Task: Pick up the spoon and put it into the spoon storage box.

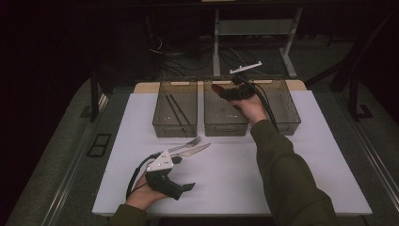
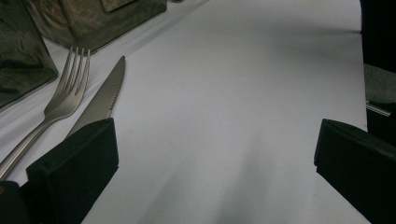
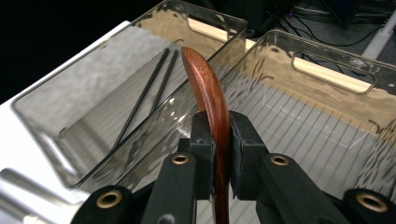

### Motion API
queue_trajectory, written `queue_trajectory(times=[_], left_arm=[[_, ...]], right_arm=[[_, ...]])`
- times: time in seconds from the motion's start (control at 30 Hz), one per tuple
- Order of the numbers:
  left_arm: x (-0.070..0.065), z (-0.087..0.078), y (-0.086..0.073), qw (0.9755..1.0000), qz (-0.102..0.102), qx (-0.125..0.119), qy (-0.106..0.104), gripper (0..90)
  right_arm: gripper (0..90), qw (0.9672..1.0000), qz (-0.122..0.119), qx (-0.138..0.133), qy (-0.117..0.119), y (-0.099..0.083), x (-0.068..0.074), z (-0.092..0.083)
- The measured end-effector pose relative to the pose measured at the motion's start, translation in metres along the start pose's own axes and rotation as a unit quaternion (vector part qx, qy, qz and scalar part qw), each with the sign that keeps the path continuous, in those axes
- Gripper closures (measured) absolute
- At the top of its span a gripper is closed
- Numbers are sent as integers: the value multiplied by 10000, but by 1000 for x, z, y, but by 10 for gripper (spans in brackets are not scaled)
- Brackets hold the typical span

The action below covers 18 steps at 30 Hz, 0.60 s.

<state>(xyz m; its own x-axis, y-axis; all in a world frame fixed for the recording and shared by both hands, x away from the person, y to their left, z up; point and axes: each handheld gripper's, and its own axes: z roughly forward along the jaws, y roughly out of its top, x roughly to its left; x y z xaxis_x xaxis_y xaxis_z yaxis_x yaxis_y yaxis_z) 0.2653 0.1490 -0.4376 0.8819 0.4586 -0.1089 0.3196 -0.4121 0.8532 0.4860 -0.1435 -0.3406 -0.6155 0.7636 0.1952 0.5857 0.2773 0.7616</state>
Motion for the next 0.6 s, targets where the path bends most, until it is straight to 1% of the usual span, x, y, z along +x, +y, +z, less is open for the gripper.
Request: queue_trajectory(times=[0.07,0.23,0.37,0.4,0.43,0.53,0.6], left_arm=[[0,0,0,10000,-26,-42,-4,0],[0,-1,0,10000,-16,-12,-10,0],[0,-1,0,10000,-13,-8,-16,0],[1,0,0,10000,6,-25,-13,0],[1,-1,0,10000,15,-21,-14,0],[1,-1,0,10000,-22,-21,-12,0],[1,-1,0,10000,-28,-21,-13,0]], right_arm=[[811,10000,26,22,-42,2,-2,6],[811,9998,173,-19,-104,3,-7,17],[811,9996,203,130,-170,-2,-10,27],[811,9994,252,152,-169,-3,-9,30],[811,9994,252,185,-156,-5,-10,32],[810,9991,225,295,-207,-8,-9,39],[810,9989,255,342,-187,-9,-7,42]])
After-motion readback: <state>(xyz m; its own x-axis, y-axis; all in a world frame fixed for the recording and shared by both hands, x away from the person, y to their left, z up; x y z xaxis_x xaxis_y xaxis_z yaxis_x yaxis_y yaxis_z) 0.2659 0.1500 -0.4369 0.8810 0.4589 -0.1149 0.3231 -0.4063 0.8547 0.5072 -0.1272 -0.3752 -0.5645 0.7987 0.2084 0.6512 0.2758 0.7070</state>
